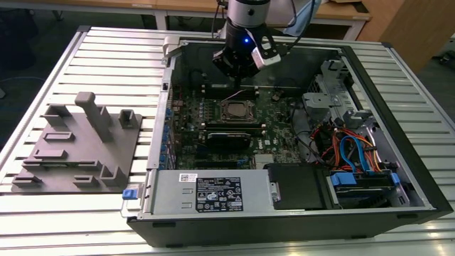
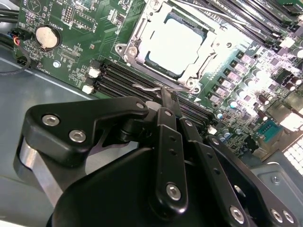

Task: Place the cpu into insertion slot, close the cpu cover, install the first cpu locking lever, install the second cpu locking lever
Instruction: 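Install the first cpu locking lever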

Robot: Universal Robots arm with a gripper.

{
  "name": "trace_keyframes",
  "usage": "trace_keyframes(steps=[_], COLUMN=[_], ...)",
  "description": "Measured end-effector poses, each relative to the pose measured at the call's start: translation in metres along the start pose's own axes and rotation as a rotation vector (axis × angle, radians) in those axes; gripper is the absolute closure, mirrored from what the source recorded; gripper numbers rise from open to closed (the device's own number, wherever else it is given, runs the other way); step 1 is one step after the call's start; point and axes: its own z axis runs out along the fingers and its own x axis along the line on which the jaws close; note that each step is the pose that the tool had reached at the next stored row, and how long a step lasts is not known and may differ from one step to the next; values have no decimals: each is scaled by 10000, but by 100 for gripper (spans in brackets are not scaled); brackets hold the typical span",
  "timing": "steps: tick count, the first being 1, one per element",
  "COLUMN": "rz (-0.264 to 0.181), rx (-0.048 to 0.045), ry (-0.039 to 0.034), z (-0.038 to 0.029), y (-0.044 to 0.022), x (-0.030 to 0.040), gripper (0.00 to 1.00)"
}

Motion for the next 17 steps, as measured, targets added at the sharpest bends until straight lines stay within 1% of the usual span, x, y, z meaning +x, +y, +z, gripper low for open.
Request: trace_keyframes(steps=[14, 15, 17], rz=[0, 0, 1], rx=[0, -34, -375], ry=[0, 0, 8], z=[2, 3, 7], y=[0, 0, 0], x=[0, 0, 0], gripper=[90, 90, 90])
